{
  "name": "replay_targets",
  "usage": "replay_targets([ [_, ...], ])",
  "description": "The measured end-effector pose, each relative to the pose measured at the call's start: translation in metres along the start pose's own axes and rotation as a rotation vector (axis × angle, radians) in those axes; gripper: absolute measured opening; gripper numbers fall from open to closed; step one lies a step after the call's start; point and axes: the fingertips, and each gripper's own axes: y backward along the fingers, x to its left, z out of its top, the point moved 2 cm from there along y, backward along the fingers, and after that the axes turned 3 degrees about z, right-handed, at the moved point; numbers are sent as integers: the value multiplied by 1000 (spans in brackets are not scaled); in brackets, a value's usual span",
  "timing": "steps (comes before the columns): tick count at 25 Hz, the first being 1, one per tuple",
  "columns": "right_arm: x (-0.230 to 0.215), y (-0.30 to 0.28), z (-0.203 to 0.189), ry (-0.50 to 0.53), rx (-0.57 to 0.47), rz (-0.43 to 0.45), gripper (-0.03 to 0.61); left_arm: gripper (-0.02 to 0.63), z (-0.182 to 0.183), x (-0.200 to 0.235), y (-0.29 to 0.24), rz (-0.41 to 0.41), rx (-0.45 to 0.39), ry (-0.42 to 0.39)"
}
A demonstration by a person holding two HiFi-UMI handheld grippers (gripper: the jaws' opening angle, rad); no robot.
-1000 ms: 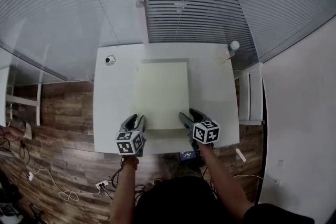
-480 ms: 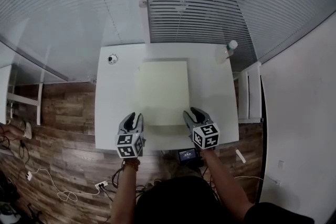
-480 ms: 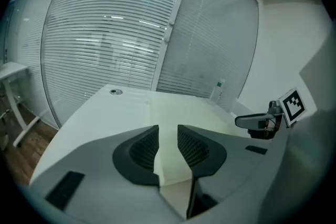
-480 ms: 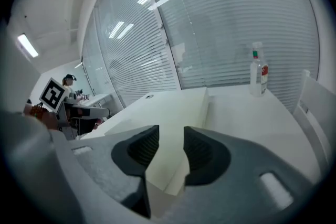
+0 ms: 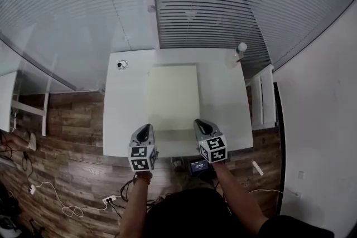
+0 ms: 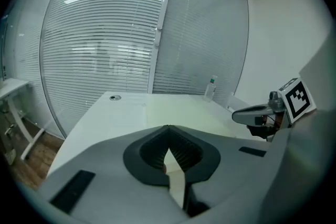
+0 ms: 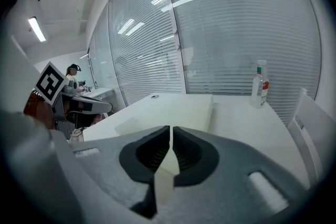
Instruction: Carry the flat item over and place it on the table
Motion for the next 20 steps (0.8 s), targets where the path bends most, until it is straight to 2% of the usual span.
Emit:
replay_targets([
  [9,21,19,6,26,-34,9,14,4,-3,-25,25,-16,-27,-49],
  [20,62,55,12,74,-96,21,14,4,11,-46,74,-30,-134,-86],
])
